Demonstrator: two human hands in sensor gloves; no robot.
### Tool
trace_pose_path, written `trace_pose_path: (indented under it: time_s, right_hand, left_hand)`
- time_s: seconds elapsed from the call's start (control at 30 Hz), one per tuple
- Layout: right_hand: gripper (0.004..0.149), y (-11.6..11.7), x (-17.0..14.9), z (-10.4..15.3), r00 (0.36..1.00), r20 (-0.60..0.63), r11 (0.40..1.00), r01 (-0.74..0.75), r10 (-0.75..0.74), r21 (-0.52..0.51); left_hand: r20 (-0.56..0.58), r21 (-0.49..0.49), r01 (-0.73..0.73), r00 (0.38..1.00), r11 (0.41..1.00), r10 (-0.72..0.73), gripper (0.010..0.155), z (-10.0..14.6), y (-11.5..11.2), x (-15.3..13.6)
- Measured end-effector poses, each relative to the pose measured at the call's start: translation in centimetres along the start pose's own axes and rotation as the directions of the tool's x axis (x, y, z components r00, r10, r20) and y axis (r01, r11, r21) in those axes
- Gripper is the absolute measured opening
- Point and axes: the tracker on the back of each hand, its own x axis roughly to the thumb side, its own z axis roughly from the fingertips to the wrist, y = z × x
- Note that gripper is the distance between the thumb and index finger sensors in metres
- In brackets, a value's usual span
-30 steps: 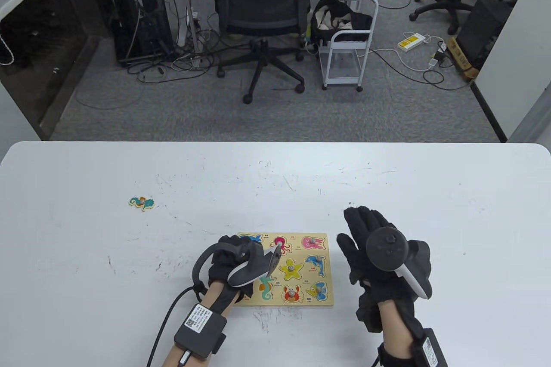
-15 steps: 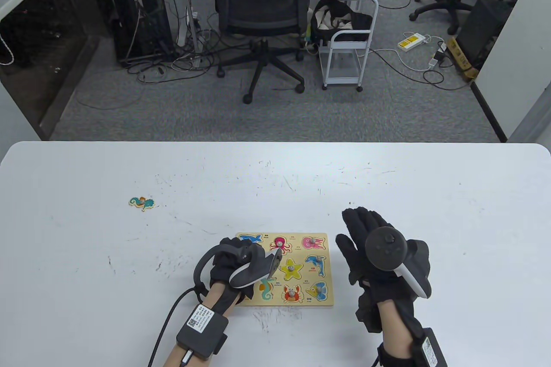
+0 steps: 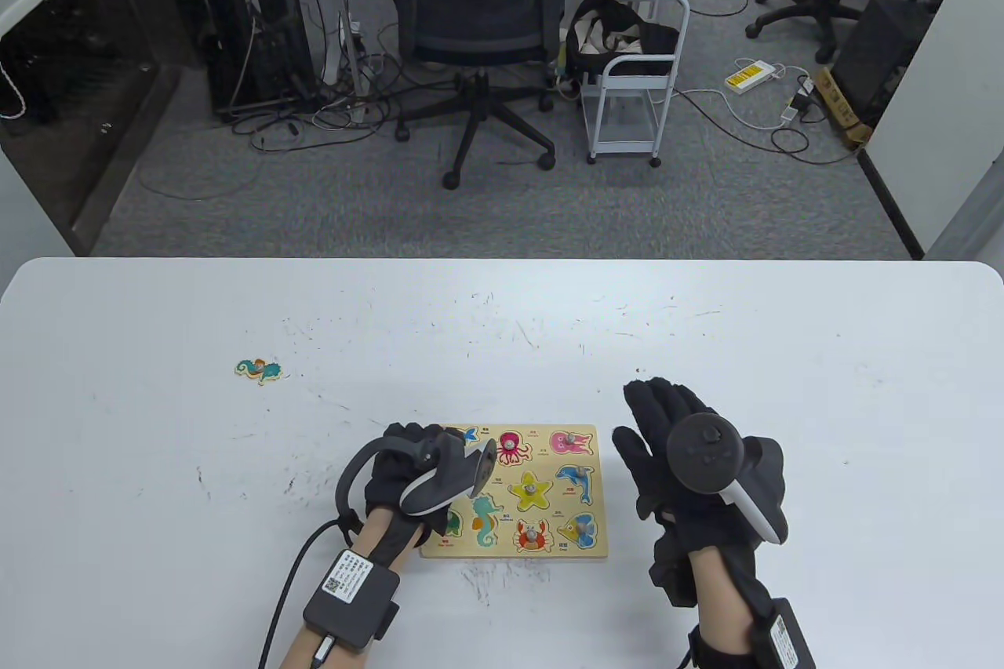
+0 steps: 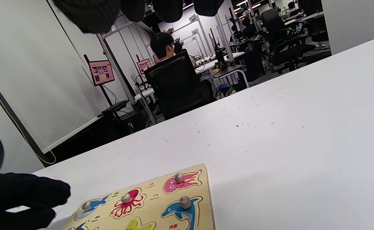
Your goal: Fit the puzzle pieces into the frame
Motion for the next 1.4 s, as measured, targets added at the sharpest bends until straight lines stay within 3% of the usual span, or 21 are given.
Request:
trace_pose_path:
  time_s: [0.13,0.23,0.4,0.57,0.7,1.0,1.17,1.4]
  right_hand:
    - [0.062,0.0,0.0,0.0,1.0,-0.003,1.0,-0.007,0.007,0.001]
    - [0.062,0.0,0.0,0.0,1.0,-0.003,1.0,0.0,0.0,0.005]
    - [0.061,0.0,-0.2,0.1,1.0,-0.022,1.0,-0.005,0.005,0.004]
    - [0.061,-0.1,-0.4,0.0,0.999,-0.039,1.0,-0.004,0.005,0.006]
    - [0.061,0.0,-0.3,-0.1,0.998,-0.053,1.0,-0.024,0.024,0.014]
    - [0.061,0.7,-0.3,-0.6,0.992,-0.092,0.996,-0.084,0.088,0.042]
    - [0.061,0.4,-0.8,-0.5,0.991,-0.114,0.997,-0.068,0.072,0.036]
    - [0.061,0.6,-0.6,-0.5,0.988,-0.121,0.995,-0.095,0.099,0.039]
  left_hand:
    - [-0.112,-0.015,0.061,0.992,0.998,-0.063,0.057,-0.6,1.2,-3.9]
    - [-0.209,-0.041,0.017,0.978,0.999,-0.026,0.06,-1.2,1.5,-7.4]
    - [-0.346,-0.092,-0.068,0.938,0.993,0.032,0.063,-2.7,0.0,-12.2]
    - [-0.439,-0.147,-0.117,0.897,0.982,0.041,0.067,-4.4,-2.9,-15.3]
    - [-0.483,-0.192,-0.138,0.875,0.972,0.029,0.068,-6.3,-5.5,-16.6]
    - [-0.559,-0.196,-0.179,0.828,0.964,0.04,0.064,-10.0,-10.4,-19.3]
    - [-0.587,-0.188,-0.241,0.805,0.952,0.088,0.06,-11.6,-12.3,-20.1]
    - [-0.588,-0.218,-0.21,0.808,0.953,0.044,0.055,-13.2,-14.1,-19.6]
